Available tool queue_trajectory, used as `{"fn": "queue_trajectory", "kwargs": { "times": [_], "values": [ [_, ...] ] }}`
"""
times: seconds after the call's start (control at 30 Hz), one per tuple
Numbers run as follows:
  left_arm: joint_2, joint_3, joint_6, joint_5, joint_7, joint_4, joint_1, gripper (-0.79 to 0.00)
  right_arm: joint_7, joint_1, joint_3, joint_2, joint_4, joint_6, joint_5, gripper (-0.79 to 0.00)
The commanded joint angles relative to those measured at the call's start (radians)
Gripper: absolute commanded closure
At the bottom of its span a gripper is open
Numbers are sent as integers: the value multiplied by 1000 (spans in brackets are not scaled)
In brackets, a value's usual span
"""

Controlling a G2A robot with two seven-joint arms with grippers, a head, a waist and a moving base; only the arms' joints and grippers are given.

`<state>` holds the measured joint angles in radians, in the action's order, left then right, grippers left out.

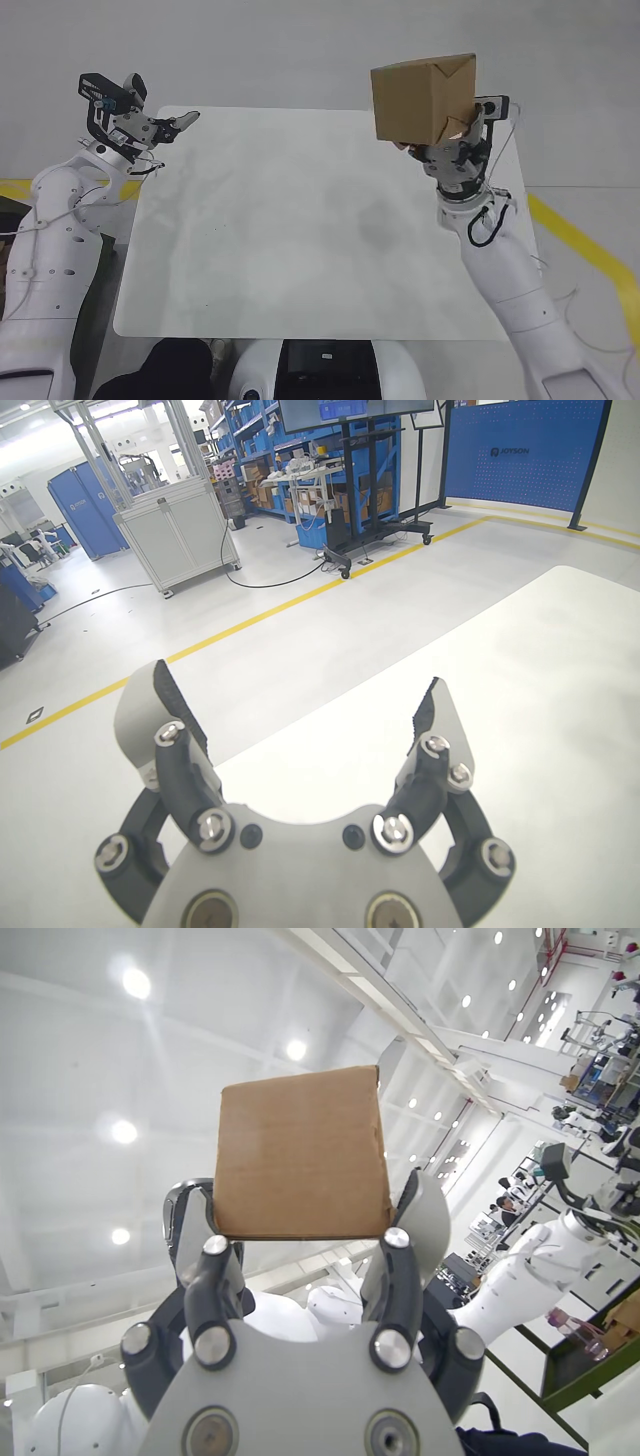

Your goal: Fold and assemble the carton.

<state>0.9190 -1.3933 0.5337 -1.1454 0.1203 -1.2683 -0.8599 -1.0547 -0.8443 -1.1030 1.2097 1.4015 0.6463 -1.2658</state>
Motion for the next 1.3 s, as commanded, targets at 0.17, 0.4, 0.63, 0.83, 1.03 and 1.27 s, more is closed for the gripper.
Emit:
{"fn": "queue_trajectory", "kwargs": {
  "times": [0.17, 0.4, 0.63, 0.83, 1.03, 1.27],
  "values": [
    [0, 0, 0, 0, 0, 0, 0, -785, -47, 25, -11, 13, -28, 0, 32, 0],
    [0, 0, 0, 0, 0, 0, 0, -785, -48, 9, -63, -2, -29, 20, 303, 0],
    [0, 0, 0, 0, 0, 0, 0, -785, -13, -48, -149, -33, 45, -19, 655, 0],
    [0, 0, 0, 0, 0, 0, 0, -785, -38, -118, -227, -62, 136, -37, 889, 0],
    [0, 0, 0, 0, 0, 0, 0, -785, -31, -176, -301, -88, 200, -93, 1159, 0],
    [0, 0, 0, 0, 0, 0, 0, -785, -18, -229, -333, -109, 239, -127, 1393, 0]
  ]
}}
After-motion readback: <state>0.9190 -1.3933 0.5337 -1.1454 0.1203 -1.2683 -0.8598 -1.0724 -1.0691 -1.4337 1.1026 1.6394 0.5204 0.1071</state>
